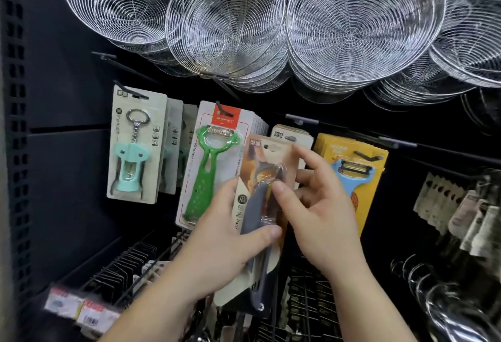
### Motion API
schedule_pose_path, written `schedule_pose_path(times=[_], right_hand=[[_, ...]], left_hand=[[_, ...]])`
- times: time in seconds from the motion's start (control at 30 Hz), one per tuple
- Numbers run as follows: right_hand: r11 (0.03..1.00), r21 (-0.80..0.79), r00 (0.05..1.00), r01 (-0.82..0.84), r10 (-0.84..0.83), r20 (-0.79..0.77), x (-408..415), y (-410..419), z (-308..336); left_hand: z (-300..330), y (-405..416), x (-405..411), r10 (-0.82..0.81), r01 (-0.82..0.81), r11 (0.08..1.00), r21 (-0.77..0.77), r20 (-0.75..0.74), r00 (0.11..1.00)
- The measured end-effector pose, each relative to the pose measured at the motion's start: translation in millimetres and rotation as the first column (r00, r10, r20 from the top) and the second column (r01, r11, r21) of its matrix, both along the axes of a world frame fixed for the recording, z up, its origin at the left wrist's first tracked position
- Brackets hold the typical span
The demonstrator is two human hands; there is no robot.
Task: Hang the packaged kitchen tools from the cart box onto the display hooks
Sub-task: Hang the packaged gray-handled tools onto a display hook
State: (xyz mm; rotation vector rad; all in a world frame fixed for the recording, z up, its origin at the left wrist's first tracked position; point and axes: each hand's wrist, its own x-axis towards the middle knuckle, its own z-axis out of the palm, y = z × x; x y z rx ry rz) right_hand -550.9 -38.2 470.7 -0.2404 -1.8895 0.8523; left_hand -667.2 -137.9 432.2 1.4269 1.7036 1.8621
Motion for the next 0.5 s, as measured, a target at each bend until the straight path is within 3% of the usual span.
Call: schedule_pose_path(times=[0.5], right_hand=[[0.986,-0.155,0.995,0.059,-0.070,-0.066,5.4,16.3,21.0]], left_hand=[[20.9,-0.1,14.7,-0.193,0.184,0.979,0.091,0.102,0.976]])
